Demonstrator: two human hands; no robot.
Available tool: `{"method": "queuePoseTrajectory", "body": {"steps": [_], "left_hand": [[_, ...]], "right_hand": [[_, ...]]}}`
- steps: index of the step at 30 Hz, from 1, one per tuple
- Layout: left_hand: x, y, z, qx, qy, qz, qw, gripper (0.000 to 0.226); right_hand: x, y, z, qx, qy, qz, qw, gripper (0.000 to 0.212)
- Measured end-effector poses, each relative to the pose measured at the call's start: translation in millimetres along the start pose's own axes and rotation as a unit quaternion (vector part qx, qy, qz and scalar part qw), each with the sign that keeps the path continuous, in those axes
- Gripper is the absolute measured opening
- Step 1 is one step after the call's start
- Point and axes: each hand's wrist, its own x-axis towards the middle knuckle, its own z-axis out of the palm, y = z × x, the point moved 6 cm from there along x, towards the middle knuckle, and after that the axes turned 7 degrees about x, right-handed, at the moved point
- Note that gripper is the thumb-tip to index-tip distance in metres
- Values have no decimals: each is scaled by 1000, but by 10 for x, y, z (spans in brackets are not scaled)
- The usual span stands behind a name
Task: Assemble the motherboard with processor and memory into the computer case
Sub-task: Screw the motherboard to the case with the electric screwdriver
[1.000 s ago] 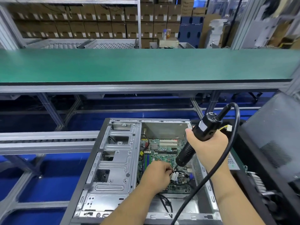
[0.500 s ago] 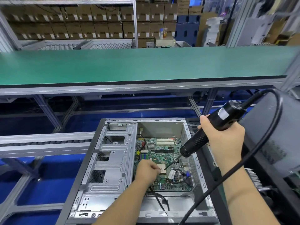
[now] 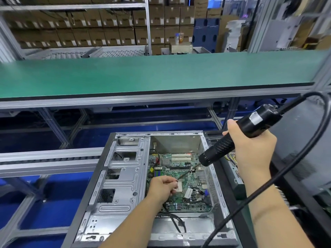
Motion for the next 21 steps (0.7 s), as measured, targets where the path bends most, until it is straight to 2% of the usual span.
{"method": "queuePoseTrajectory", "body": {"steps": [6,15,21], "left_hand": [[6,21,2,-23,-6,6,1000,14],[11,18,7,-32,-7,12,999,14],[18,88,-1,-24,6,49,999,16]], "right_hand": [[15,-20,14,5,-4,-9,1000,18],[32,6,5,6,-2,3,1000,19],[51,-7,-3,24,0,10,1000,17]]}}
